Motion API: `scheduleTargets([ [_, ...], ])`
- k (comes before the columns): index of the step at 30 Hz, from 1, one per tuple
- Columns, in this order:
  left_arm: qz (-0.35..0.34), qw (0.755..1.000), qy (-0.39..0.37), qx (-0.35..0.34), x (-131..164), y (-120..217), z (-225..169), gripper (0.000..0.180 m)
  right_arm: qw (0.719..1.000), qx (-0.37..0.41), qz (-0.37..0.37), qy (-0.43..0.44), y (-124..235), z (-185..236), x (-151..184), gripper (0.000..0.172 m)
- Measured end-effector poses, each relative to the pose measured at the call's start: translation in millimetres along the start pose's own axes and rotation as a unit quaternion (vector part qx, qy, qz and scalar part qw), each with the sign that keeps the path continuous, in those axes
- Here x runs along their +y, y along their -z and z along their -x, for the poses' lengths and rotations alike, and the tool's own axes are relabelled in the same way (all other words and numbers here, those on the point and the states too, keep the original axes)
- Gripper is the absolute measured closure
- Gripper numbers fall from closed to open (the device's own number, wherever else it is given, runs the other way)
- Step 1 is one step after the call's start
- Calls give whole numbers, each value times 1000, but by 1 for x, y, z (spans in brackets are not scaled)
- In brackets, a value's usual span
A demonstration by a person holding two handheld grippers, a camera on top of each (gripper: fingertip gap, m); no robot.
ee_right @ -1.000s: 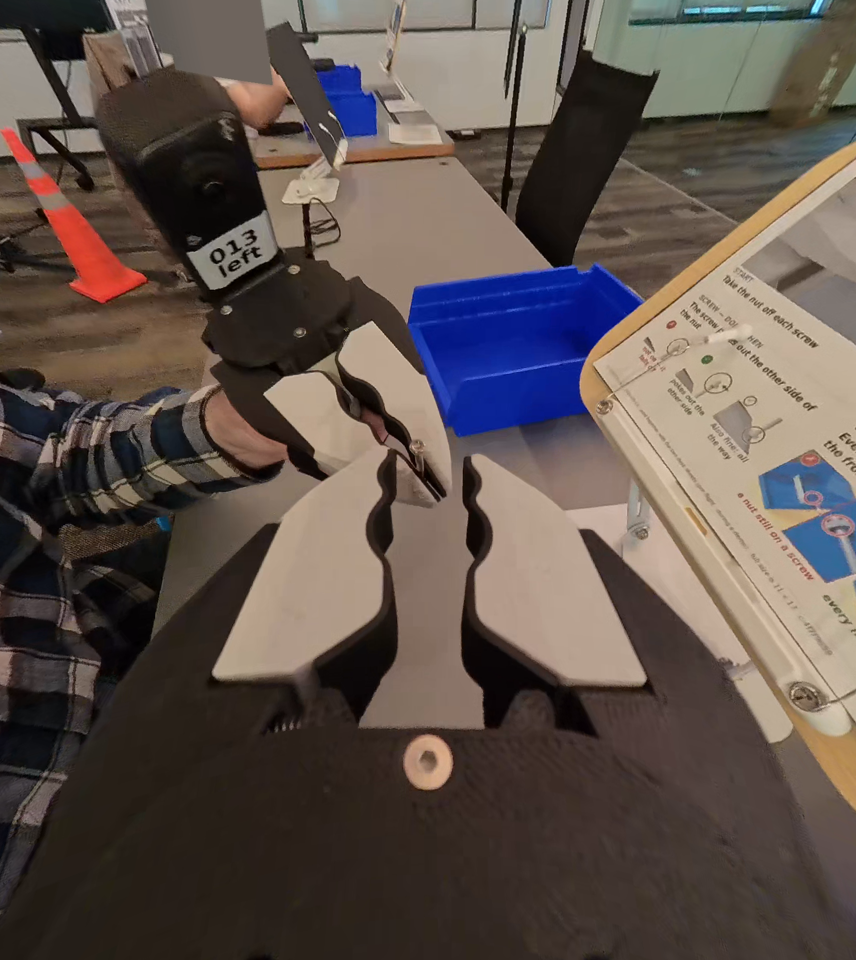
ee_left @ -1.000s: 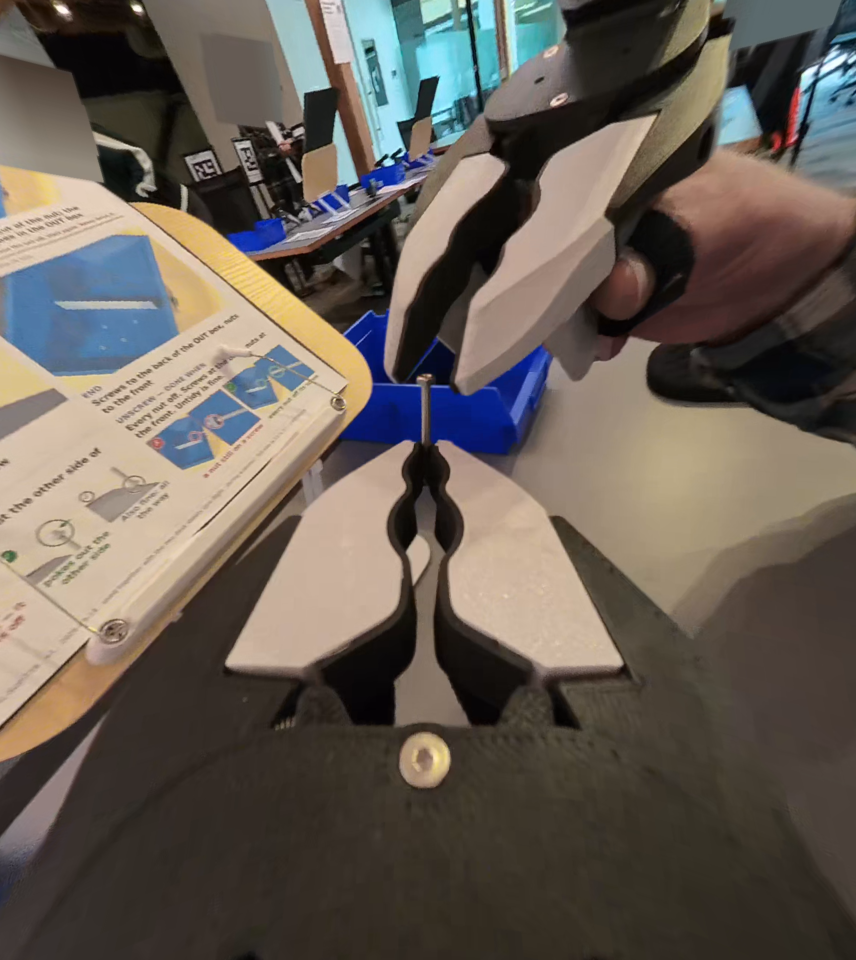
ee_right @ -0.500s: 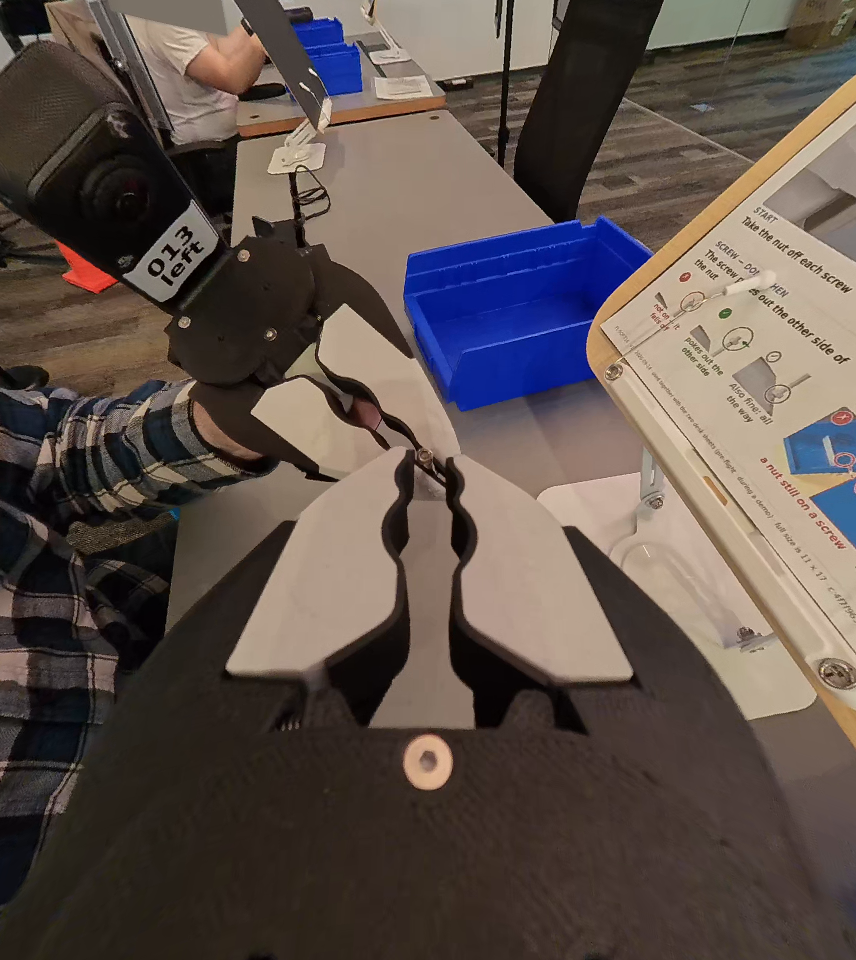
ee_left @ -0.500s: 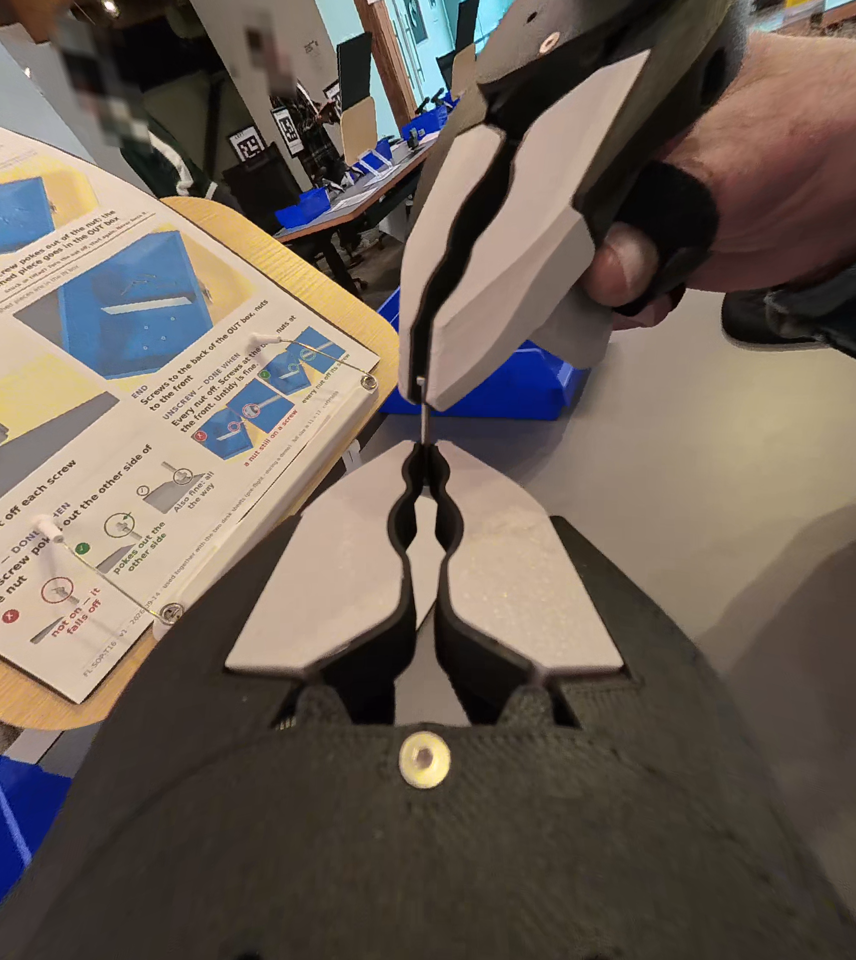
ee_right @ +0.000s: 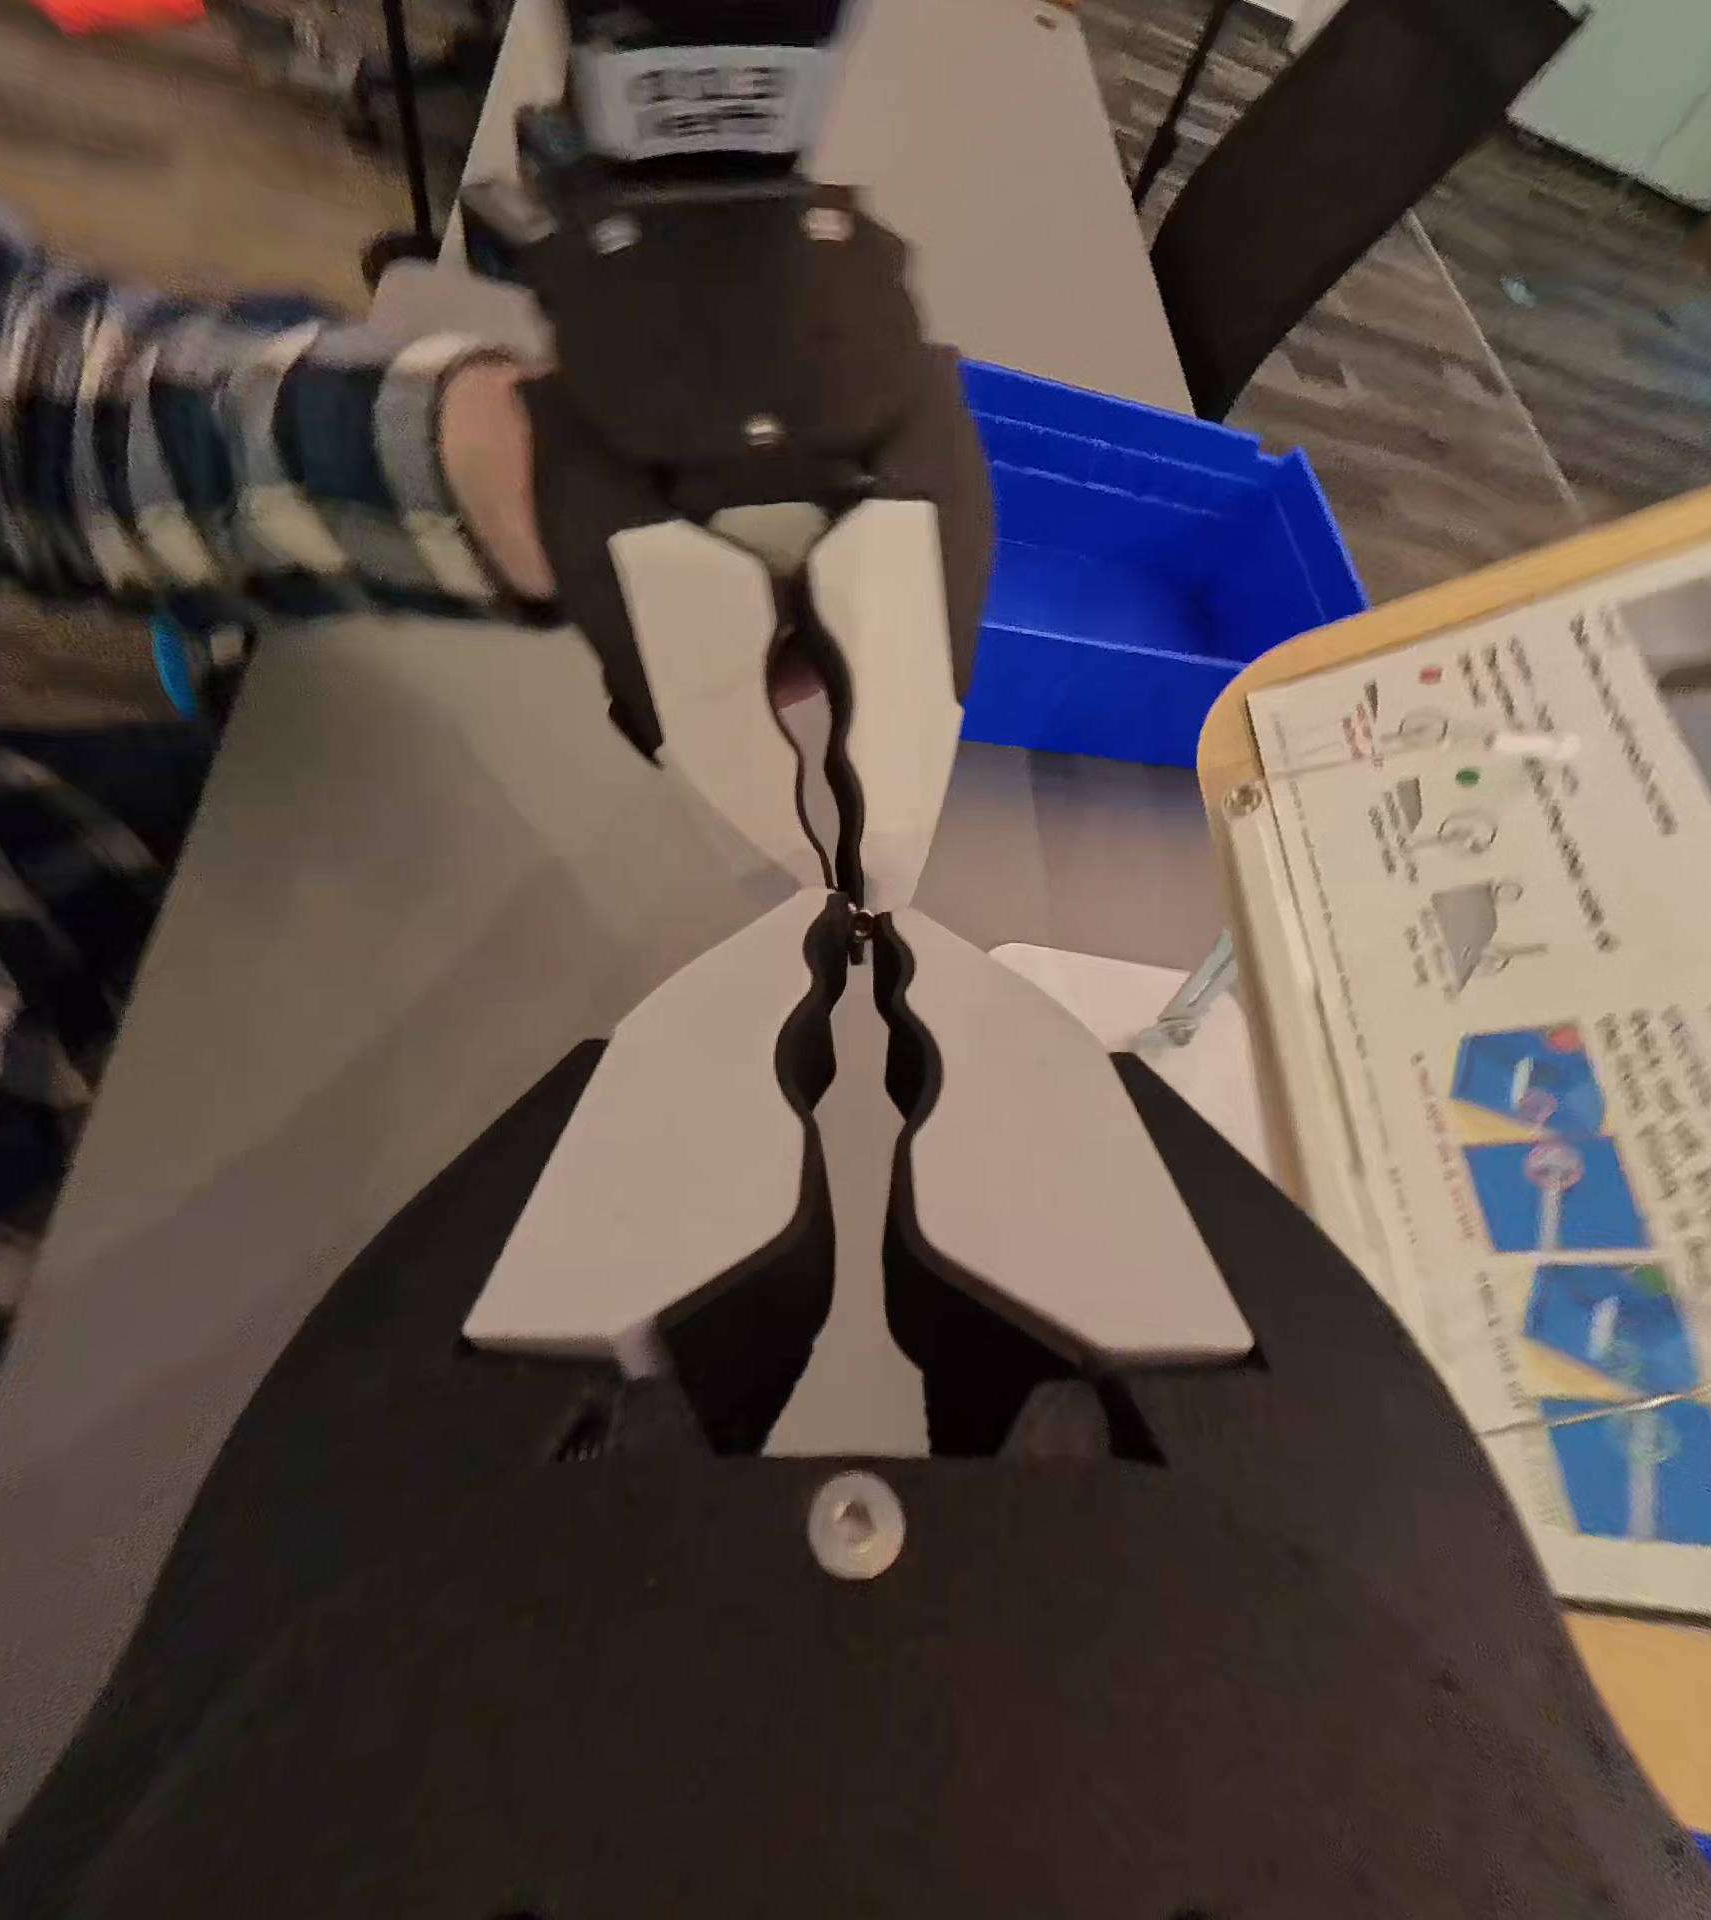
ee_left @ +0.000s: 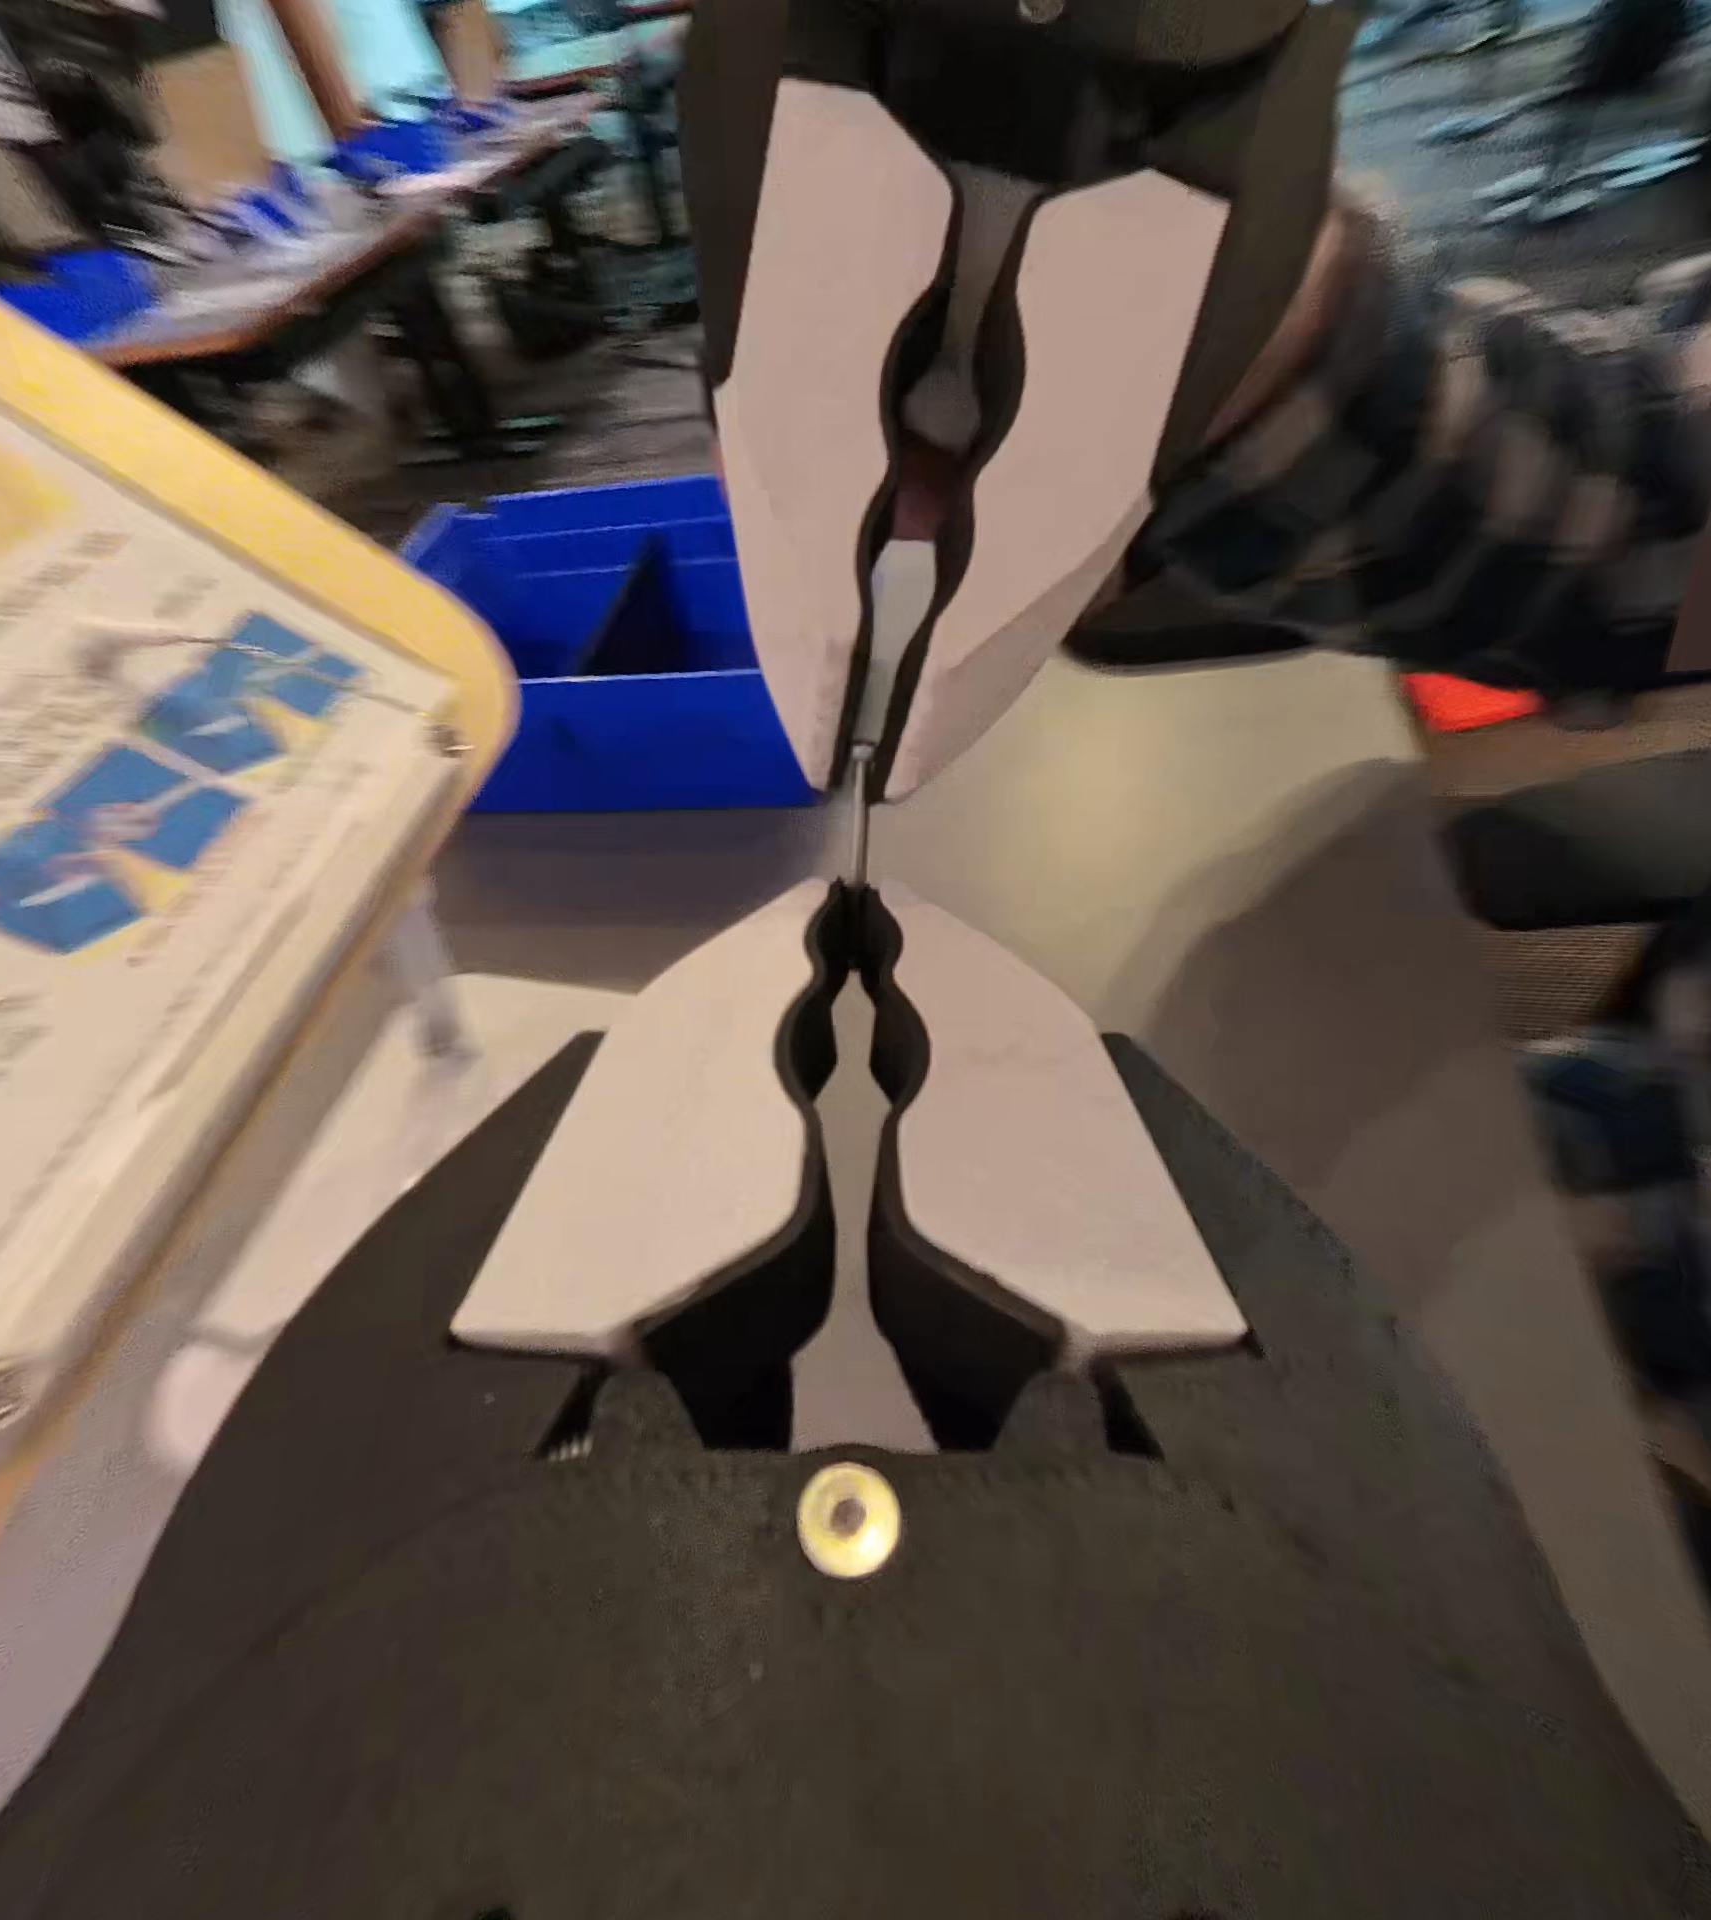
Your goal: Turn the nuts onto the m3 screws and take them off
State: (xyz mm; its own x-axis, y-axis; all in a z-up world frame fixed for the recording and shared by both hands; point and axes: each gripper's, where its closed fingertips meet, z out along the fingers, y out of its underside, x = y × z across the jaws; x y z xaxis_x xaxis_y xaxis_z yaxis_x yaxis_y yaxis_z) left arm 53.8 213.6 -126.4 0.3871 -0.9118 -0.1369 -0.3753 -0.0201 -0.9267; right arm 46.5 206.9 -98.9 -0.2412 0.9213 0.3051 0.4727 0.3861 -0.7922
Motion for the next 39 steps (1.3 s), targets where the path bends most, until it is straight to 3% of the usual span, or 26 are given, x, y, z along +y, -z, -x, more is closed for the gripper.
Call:
scheduleTargets([
  [6,-9,975,55,214,2,7,-31,179,984,-26,46,169,1,22,-4,165],
  [14,-80,893,96,433,7,14,-73,178,929,-54,92,355,1,58,-5,167],
  [18,-100,843,113,517,17,12,-95,178,914,-97,103,379,-2,77,5,167],
  [20,-105,834,114,530,20,9,-103,178,921,-124,100,355,-2,86,9,167],
  [25,-123,866,95,476,15,6,-94,178,954,-117,57,270,2,79,10,167],
  [30,-118,896,75,422,14,2,-83,178,967,-96,43,232,2,70,11,167],
  [34,-115,919,57,372,10,-2,-75,166,976,-74,48,198,2,58,14,168],
  [39,-100,957,23,270,10,-14,-59,178,987,-54,51,140,1,48,17,167],
])
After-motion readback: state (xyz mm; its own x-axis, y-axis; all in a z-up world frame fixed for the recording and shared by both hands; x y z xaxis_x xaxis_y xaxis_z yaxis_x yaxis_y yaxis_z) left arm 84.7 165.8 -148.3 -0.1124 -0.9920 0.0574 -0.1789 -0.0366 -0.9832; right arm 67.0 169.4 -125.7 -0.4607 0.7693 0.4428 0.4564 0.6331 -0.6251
